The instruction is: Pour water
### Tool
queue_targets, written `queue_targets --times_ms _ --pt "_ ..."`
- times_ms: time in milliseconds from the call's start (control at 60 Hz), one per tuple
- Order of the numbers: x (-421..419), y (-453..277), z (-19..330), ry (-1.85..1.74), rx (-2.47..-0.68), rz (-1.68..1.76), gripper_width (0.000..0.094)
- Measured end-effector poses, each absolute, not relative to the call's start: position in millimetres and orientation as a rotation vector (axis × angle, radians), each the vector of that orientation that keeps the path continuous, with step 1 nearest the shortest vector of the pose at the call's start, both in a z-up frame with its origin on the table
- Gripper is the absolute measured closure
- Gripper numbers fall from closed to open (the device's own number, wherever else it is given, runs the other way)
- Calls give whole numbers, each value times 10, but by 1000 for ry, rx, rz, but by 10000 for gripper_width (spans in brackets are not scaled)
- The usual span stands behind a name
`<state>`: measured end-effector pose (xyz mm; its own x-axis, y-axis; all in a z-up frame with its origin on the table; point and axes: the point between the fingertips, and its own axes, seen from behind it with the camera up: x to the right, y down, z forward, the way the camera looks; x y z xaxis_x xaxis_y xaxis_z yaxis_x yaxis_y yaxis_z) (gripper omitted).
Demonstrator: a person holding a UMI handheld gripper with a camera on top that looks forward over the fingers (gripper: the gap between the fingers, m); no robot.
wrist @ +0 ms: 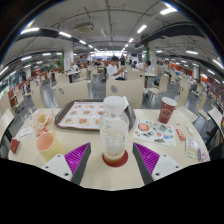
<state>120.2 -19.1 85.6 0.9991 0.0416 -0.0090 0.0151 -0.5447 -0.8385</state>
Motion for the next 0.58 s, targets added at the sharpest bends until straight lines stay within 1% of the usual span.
queue_targets --times_ms 183,317,583 --pt "955 -1039 1275 -23 -2201 19 89" --pt "879 -1464 1497 5 -2205 -23 87" --pt "748 -1805 1679 -9 -2192 -68 92"
